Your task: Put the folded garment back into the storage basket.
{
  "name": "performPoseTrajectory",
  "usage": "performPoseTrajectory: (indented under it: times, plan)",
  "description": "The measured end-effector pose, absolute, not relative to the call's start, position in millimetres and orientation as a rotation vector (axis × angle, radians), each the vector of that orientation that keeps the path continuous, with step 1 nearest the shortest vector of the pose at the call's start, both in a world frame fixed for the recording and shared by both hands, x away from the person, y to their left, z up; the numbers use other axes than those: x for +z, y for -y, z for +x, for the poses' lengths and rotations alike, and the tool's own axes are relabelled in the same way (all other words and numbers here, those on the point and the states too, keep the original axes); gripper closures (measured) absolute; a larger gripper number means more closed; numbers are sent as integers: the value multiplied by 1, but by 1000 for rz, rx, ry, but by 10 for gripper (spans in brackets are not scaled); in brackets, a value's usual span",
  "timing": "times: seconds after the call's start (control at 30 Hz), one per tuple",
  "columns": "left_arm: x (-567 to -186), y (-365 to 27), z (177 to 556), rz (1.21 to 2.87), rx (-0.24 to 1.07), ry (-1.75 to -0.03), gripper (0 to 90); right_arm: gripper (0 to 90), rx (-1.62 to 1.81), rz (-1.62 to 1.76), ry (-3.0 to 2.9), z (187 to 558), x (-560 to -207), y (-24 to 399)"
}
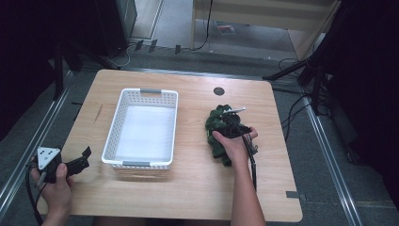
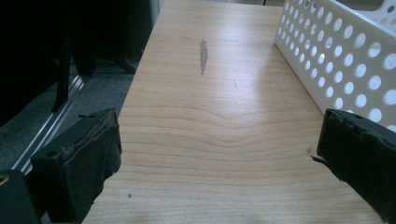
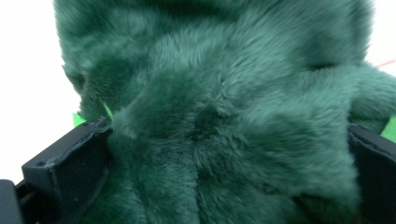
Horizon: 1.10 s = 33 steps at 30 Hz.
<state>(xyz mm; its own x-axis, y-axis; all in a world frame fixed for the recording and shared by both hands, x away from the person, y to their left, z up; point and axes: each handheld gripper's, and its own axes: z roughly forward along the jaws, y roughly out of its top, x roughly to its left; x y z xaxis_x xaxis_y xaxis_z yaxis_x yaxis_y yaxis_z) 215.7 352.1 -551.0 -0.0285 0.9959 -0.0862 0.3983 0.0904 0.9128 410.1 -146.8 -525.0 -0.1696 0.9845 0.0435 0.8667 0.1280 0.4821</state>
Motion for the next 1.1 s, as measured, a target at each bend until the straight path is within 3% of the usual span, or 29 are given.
performPoseTrajectory:
  times: [0.13,0.17,0.2,0.3,0.37,0.4,0.43,0.5,0.6,0.8,1.1]
  plan:
    - [-551,-352,216,1428,920,-1553,8,40,586,1785,-2118,409,-529,144]
    - [-551,-352,216,1429,918,-1553,8,86,591,1773,-2113,408,-528,144]
    - [-551,-352,216,1430,918,-1553,8,209,612,1754,-2094,406,-526,143]
    - [-551,-352,216,1428,915,-1555,8,273,611,1764,-2070,405,-525,144]
    - [-551,-352,216,1429,913,-1555,8,366,617,1766,-2061,403,-524,145]
    - [-551,-352,215,1429,912,-1556,8,454,625,1757,-2058,401,-523,145]
    - [-551,-352,215,1429,911,-1556,8,454,625,1757,-2058,401,-523,145]
    - [-551,-352,216,1429,911,-1558,8,569,643,1746,-2043,398,-523,145]
    - [-551,-352,216,1429,909,-1559,8,658,679,1709,-2051,395,-524,144]
    - [-551,-352,215,1429,914,-1559,8,717,765,1699,-2018,391,-528,150]
    - [-551,-351,216,1435,912,-1558,8,735,895,1710,-1890,378,-526,159]
